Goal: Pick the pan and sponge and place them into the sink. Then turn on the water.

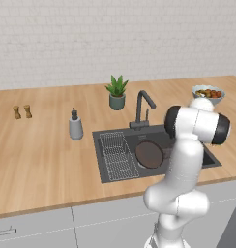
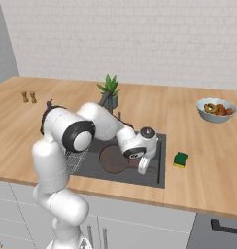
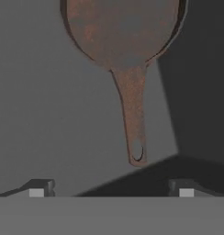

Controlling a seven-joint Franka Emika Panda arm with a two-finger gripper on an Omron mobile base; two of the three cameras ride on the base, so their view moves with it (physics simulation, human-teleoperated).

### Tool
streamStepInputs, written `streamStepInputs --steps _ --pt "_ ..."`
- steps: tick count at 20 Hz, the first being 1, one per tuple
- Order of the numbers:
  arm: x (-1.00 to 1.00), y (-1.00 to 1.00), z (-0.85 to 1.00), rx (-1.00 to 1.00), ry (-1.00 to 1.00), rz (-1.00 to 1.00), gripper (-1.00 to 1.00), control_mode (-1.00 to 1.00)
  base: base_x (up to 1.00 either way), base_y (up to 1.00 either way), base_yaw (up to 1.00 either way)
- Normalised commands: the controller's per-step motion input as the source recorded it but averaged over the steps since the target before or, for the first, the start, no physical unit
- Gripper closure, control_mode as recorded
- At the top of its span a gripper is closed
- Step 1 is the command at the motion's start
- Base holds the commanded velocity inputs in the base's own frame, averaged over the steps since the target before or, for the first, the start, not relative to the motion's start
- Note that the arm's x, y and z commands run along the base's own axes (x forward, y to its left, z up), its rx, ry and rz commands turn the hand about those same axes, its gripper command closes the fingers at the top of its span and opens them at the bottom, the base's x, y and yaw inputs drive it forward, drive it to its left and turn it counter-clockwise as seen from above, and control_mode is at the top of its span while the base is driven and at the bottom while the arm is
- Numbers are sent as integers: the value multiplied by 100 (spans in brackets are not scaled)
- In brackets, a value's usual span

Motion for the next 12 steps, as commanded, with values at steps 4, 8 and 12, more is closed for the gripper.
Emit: streamStepInputs --steps 4,8,12 --pt "-23 0 100 0 -5 -1 -100 -100 0 0 0" --pt "-7 0 100 0 -3 -7 -100 -100 0 0 0" --pt "0 -1 100 0 -1 -20 -100 -100 0 0 0"
